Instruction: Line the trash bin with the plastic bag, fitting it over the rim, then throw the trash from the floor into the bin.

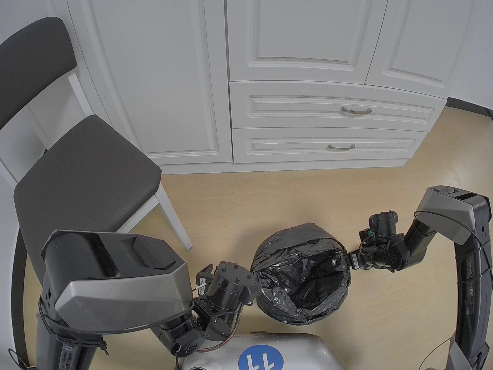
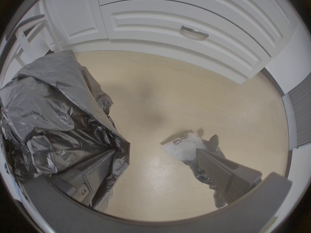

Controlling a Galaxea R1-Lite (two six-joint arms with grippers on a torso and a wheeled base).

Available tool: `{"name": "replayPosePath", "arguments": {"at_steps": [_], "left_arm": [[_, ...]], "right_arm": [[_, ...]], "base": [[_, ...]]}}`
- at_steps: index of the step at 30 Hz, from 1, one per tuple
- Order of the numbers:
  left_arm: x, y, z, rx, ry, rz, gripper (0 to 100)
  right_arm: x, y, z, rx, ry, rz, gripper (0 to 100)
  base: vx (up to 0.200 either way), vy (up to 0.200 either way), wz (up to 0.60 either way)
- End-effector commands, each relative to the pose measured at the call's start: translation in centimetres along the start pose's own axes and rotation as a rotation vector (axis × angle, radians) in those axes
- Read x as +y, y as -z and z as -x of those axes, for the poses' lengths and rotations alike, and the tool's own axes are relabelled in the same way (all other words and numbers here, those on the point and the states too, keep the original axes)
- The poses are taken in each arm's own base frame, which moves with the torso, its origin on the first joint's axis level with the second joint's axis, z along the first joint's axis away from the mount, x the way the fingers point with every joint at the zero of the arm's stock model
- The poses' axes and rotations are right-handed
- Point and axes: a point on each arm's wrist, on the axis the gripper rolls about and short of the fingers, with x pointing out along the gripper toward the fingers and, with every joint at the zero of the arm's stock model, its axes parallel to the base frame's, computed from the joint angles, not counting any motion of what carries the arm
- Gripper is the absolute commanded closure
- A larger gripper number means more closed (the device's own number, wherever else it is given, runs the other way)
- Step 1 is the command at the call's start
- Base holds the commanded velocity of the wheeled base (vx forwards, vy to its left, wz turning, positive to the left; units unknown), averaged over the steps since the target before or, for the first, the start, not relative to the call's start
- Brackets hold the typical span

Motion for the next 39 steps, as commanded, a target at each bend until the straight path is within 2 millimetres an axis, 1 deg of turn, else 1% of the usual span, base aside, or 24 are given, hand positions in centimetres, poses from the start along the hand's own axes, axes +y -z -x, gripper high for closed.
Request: {"name": "replayPosePath", "arguments": {"at_steps": [1, 2, 3, 4, 5, 6, 10, 11, 12, 14, 15, 16, 19, 23, 26, 29, 30, 31, 32, 35, 38, 39], "left_arm": [[0.0, 0.1, 0.0, 0.003, -0.001, -0.001, 0], [0.0, 0.1, 0.0, 0.003, -0.001, -0.001, 0], [0.0, 0.1, 0.0, 0.003, -0.001, -0.001, 0], [0.0, 0.1, 0.0, 0.003, -0.001, -0.001, 0], [0.0, 0.1, 0.0, 0.003, -0.001, -0.001, 0], [0.0, 0.1, 0.0, 0.003, -0.001, 0.000, 0], [0.1, 0.0, 0.0, -0.001, -0.001, 0.002, 0], [0.1, 0.0, 0.0, -0.001, -0.001, 0.002, 0], [0.0, -0.1, 0.0, -0.003, 0.001, 0.003, 0], [0.0, -0.2, 0.1, -0.006, 0.001, 0.005, 0], [0.0, -0.2, 0.1, -0.008, 0.002, 0.006, 0], [0.0, -0.2, 0.1, -0.008, 0.002, 0.006, 0], [0.0, -0.1, 0.1, -0.032, 0.009, 0.016, 0], [0.1, -0.2, 0.5, -0.029, 0.040, 0.017, 0], [0.1, -0.2, 0.5, -0.030, 0.040, 0.017, 0], [0.2, -0.3, 0.5, -0.040, 0.041, 0.022, 0], [0.2, -0.5, 0.6, -0.050, 0.043, 0.027, 0], [0.3, -0.6, 0.7, -0.055, 0.044, 0.031, 0], [0.4, -0.9, 1.0, -0.063, 0.046, 0.026, 0], [0.6, -1.2, 1.5, -0.076, 0.052, 0.009, 0], [0.6, -1.5, 1.7, -0.103, 0.059, 0.017, 0], [0.7, -1.9, 2.1, -0.130, 0.065, 0.014, 0]], "right_arm": [[0.0, 0.8, -0.7, 0.019, -0.002, -0.003, 0], [-0.1, 0.3, -0.2, 0.003, 0.001, -0.004, 0], [-0.1, 0.3, -0.2, 0.003, 0.001, -0.004, 0], [-0.3, -0.8, 1.1, -0.023, 0.005, -0.012, 0], [-0.4, -1.3, 2.1, -0.039, 0.004, -0.012, 0], [-0.5, -1.6, 2.7, -0.047, 0.006, -0.013, 0], [-0.9, -3.4, 6.5, -0.108, 0.005, -0.009, 0], [-0.9, -3.5, 7.1, -0.115, 0.000, -0.006, 0], [-0.9, -3.9, 8.4, -0.137, -0.011, -0.001, 0], [-1.0, -4.2, 10.0, -0.157, -0.017, 0.003, 0], [-1.0, -4.3, 10.6, -0.163, -0.016, 0.010, 0], [-1.0, -4.3, 10.6, -0.163, -0.016, 0.010, 0], [-1.1, -4.4, 12.8, -0.165, -0.011, 0.065, 0], [-1.6, -4.1, 13.9, -0.165, 0.003, 0.098, 0], [-1.9, -4.0, 14.1, -0.163, 0.011, 0.118, 0], [-1.9, -4.2, 14.8, -0.181, 0.017, 0.121, 0], [-2.0, -4.4, 15.9, -0.201, 0.024, 0.124, 0], [-2.1, -4.4, 16.3, -0.205, 0.026, 0.126, 0], [-2.0, -4.3, 17.2, -0.217, 0.030, 0.145, 0], [-2.2, -4.1, 18.5, -0.231, 0.055, 0.195, 0], [-2.6, -4.0, 18.7, -0.234, 0.071, 0.201, 0], [-3.3, -3.9, 18.6, -0.227, 0.092, 0.190, 0]], "base": [[0.000, 0.000, 0.00], [0.000, 0.000, 0.00], [0.000, 0.000, 0.00], [0.000, 0.000, 0.00], [0.000, 0.000, 0.00], [0.000, 0.000, 0.00], [0.000, 0.000, 0.00], [0.000, 0.000, 0.00], [0.000, 0.000, 0.00], [0.000, 0.000, 0.00], [0.000, 0.000, 0.00], [0.000, 0.000, 0.00], [0.000, 0.000, 0.00], [0.000, 0.000, 0.00], [0.000, 0.000, 0.00], [0.000, 0.000, 0.00], [0.000, 0.000, 0.00], [0.000, 0.000, 0.00], [0.000, 0.000, 0.00], [0.000, 0.000, 0.00], [0.000, 0.000, 0.00], [0.000, 0.000, 0.00]]}}
